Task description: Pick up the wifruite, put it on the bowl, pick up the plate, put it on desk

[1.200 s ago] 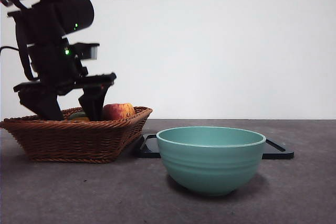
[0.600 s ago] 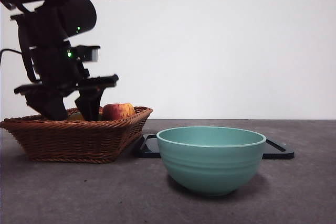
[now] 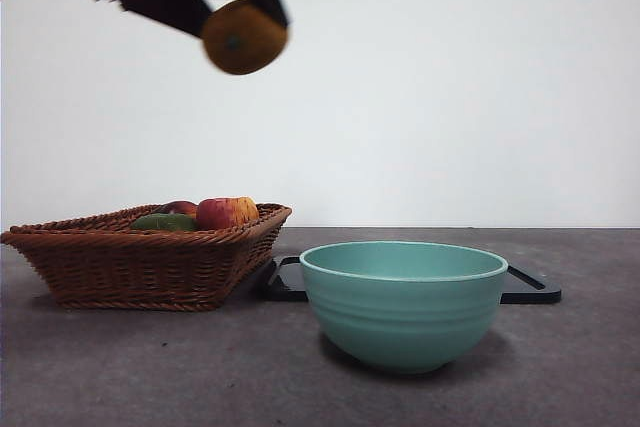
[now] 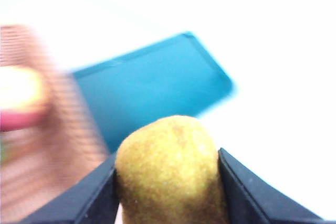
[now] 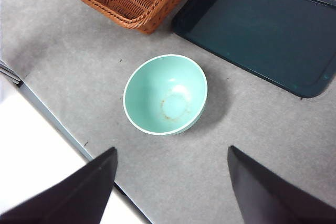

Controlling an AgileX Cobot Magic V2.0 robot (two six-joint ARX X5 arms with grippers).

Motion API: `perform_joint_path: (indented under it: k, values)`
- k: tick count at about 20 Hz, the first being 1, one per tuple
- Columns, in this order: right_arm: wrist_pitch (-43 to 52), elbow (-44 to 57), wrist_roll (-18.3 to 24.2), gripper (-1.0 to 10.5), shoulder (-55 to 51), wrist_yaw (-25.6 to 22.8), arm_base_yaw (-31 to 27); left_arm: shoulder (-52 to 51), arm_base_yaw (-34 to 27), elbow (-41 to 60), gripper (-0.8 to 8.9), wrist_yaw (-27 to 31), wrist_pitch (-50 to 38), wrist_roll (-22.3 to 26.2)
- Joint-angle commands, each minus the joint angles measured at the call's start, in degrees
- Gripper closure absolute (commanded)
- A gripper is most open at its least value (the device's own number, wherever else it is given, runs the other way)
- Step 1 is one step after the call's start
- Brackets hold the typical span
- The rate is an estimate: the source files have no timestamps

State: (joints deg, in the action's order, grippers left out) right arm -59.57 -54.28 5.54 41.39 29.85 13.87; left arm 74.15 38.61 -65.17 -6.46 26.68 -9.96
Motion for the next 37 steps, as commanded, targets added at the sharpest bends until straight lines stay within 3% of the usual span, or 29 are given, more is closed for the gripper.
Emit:
perform_joint_path:
  k: [1, 7, 16, 20, 23, 35, 37]
  values:
    - [0.5, -1.1, -0.6, 6.1, 0.5, 0.1, 0.3, 2.1, 4.1, -1.0, 6.59, -0.2, -0.7, -0.2]
    - [0.5, -1.1, -0.6, 6.1, 0.5, -0.1, 0.3, 12.3, 11.5, -1.0, 6.59, 0.5, -3.4, 0.2]
    - [0.4, -1.1, -0.6, 6.1, 0.5, -0.1, 0.3, 26.4, 14.7, -1.0, 6.59, 1.1, -9.8, 0.5]
    - [0.4, -1.1, -0.6, 6.1, 0.5, -0.1, 0.3, 28.2, 14.9, -1.0, 6.42, 2.4, -9.9, 0.5]
    - [0.4, -1.1, -0.6, 6.1, 0.5, -0.1, 0.3, 28.3, 15.1, -1.0, 5.24, 2.4, -9.8, 0.5]
    - [0.4, -1.1, -0.6, 6.1, 0.5, -0.1, 0.3, 28.3, 15.9, -1.0, 5.14, 2.4, -9.5, 0.2]
    - [0.4, -1.1, -0.6, 6.1, 0.5, -0.1, 0.3, 28.3, 15.9, -1.0, 4.29, 2.4, -9.5, -0.2]
